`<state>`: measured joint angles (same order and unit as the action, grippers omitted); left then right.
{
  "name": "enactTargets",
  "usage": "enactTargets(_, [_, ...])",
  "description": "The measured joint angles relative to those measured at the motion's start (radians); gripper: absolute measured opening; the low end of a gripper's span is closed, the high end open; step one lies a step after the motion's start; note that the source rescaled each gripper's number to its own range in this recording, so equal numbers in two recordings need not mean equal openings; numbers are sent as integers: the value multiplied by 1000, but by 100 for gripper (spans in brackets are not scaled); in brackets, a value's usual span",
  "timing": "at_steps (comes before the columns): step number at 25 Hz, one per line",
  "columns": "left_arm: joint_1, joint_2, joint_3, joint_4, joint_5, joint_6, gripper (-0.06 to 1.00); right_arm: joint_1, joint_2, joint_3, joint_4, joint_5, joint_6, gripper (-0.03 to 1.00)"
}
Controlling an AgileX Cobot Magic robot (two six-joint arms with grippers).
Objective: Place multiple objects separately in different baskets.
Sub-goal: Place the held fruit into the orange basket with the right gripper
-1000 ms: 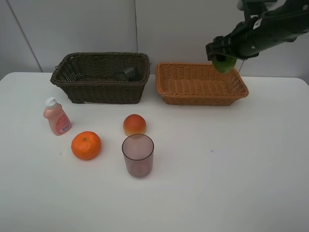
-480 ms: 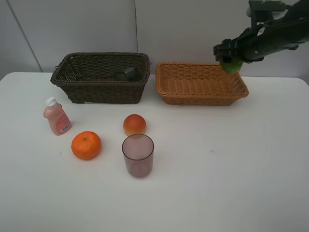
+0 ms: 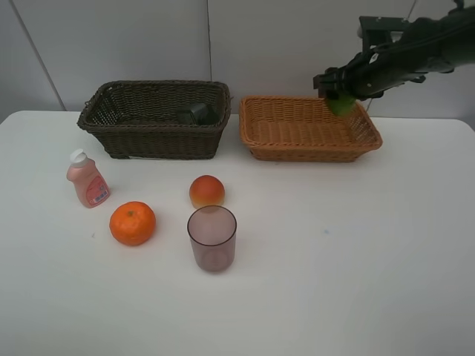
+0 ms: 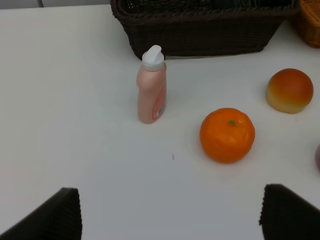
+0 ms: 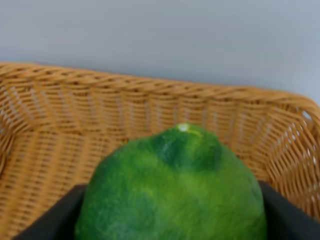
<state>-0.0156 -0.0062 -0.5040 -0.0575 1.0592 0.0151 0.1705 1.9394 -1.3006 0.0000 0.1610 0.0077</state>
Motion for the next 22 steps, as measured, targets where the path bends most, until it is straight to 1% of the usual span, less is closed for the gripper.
enactTargets(9, [0, 0, 0, 0, 0, 0, 93, -20, 187, -138, 0, -27, 0, 51])
enactTargets(22, [0, 0, 0, 0, 0, 0, 93, -20, 228, -149, -5, -35, 0, 51])
